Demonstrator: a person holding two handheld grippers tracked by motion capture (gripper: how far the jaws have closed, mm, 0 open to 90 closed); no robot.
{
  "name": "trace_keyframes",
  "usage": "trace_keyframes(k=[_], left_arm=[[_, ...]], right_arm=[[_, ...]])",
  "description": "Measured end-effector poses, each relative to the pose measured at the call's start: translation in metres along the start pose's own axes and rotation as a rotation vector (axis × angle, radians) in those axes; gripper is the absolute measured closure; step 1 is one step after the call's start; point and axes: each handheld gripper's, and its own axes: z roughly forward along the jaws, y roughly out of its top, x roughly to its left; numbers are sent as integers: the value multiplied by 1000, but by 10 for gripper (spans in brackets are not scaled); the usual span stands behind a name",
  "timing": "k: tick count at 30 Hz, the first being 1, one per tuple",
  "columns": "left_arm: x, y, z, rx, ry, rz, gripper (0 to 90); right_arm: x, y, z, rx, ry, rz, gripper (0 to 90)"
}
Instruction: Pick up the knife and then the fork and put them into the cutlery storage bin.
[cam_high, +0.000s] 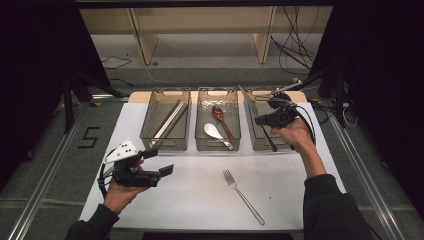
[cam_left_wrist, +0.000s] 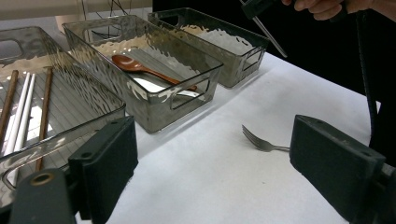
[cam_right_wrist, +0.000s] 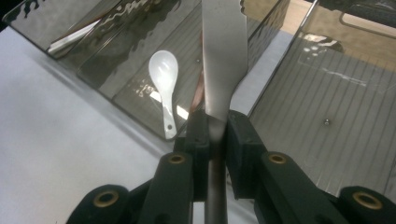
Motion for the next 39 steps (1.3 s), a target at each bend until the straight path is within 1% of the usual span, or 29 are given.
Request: trace_keyframes(k=[13,20,23,25,31,39], left_arm=[[0,0,0,-1,-2,-1,145],[0,0,0,-1,-4,0,145],[0,0,0,-1,-5,-1,145],[0,0,0,-1,-5,-1,145],[0,0,0,-1,-6,0,145],[0,1,-1,-5,-7,-1,145]], right_arm=[[-20,14,10,6,-33,63,809],[-30,22,11,5,-53,102,809],[-34,25,11,2,-66,111,809],[-38,27,11,1,-70,127,809],[-44,32,13,-9,-87,164,809],[-48,34,20,-12,-109,181,809]])
